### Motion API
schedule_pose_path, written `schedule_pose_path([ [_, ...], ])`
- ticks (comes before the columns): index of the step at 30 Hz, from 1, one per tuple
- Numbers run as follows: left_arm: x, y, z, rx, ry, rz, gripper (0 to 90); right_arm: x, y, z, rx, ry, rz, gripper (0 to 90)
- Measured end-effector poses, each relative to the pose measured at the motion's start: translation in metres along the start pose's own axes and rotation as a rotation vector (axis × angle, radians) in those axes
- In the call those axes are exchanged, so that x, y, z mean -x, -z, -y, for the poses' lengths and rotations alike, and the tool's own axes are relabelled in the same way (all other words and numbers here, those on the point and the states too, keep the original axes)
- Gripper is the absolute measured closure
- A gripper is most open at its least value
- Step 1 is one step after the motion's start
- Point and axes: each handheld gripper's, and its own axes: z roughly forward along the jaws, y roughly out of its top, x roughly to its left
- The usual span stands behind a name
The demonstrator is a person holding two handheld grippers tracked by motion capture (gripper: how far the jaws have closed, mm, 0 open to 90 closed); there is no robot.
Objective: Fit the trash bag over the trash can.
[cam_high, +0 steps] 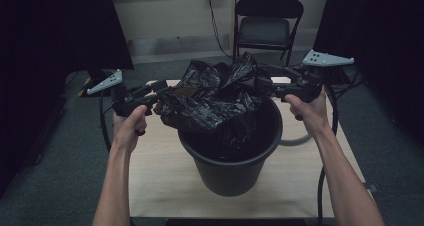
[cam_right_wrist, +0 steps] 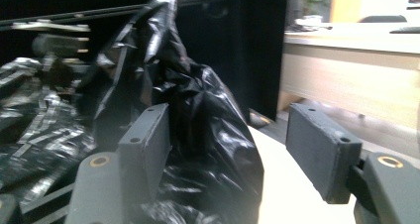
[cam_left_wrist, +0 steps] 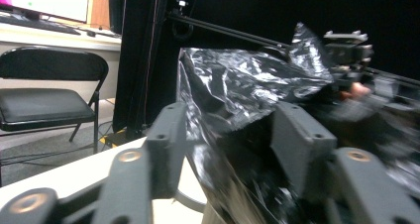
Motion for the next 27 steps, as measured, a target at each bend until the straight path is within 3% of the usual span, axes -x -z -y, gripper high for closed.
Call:
schedule_pose_path([
  [2,-0.003,-0.011,-0.001,-0.019,0.010,0.018,43.4,-0.004,-0.003,-0.004,-0.005,0.020,-0.019,37.8],
  [4,-0.007,-0.023,0.000,-0.045,0.031,0.049,48.5,-0.005,-0.007,-0.008,0.003,0.015,-0.039,42.2],
  [8,-0.011,-0.032,0.003,-0.068,0.027,0.088,78.8,-0.002,-0.014,-0.010,0.019,-0.004,-0.055,74.2],
  [10,-0.012,-0.032,0.003,-0.057,0.032,0.073,90.0,0.002,-0.016,-0.009,0.022,-0.031,-0.041,88.4],
  [14,-0.014,-0.033,0.006,-0.110,0.004,-0.061,90.0,0.016,-0.024,-0.001,-0.027,-0.079,0.082,90.0],
  [18,-0.021,-0.032,0.019,-0.160,0.029,-0.119,90.0,0.032,-0.030,0.013,-0.099,-0.120,0.182,90.0],
  [23,-0.022,-0.023,0.039,-0.209,0.034,-0.156,90.0,0.045,-0.034,0.043,-0.191,-0.159,0.218,90.0],
  [27,-0.014,-0.010,0.057,-0.186,0.036,-0.143,90.0,0.043,-0.032,0.063,-0.207,-0.170,0.168,90.0],
])
